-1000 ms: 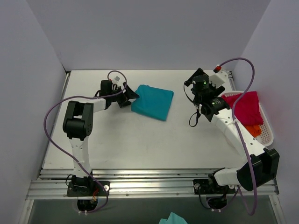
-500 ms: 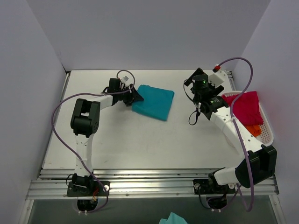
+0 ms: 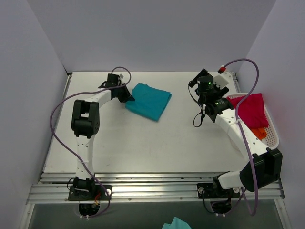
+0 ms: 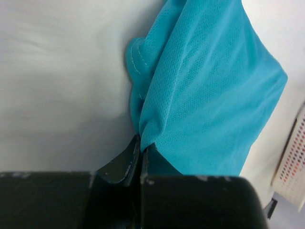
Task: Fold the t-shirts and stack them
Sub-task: Put the neatly folded tshirt into the corner of the board with the left arm
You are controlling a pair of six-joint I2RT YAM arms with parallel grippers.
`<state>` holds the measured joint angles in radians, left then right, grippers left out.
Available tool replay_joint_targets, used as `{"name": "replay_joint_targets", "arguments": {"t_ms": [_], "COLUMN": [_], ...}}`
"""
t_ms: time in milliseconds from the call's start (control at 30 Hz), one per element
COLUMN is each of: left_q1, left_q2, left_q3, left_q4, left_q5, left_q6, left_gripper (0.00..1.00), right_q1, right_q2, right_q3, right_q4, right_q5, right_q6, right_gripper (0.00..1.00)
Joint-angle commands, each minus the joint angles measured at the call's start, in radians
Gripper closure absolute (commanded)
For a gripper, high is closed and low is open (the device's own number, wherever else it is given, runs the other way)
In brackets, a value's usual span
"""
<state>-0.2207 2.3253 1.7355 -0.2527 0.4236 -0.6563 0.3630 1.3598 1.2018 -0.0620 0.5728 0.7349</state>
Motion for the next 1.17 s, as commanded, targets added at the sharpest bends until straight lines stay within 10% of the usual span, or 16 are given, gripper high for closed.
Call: {"name": "replay_joint_targets", "arguments": {"t_ms": [0,400,500,533,600,1133], "left_q1": [0.090,0.444,0.503,0.509,0.518,0.514], "left_q2": [0.026,0.280,0.306,0.293,0.232,-0.440], "left_q3": [0.175,0.812,0.895,0.879,0.793,0.084], "left_q4": [-0.157,-0.652,-0.653,-0.637,-0.579,-0.284], "left_q5": [-0.140,-0.138,-0.146,-0.202,-0.241,-0.653], "left_q6": [0.076,0.227,0.233,0.225,0.193,0.155], "left_gripper": [0.98,0.97,0.59,0.13,0.03,0.06], "right_q1": [-0.010,-0.033,-0.041,-0.042,-0.042,-0.041], "right_q2": [0.015,0.097,0.124,0.131,0.162,0.138], "right_q3": [0.016,0.018,0.016,0.018,0.028,-0.007], "right_q4": [0.037,0.234,0.278,0.284,0.292,0.301], "right_q5": [-0.008,-0.160,-0.197,-0.202,-0.218,-0.218], "right_q6": [0.004,0.024,0.017,0.015,0.011,0.001], "right_gripper": [0.00,0.00,0.00,0.00,0.00,0.00]}}
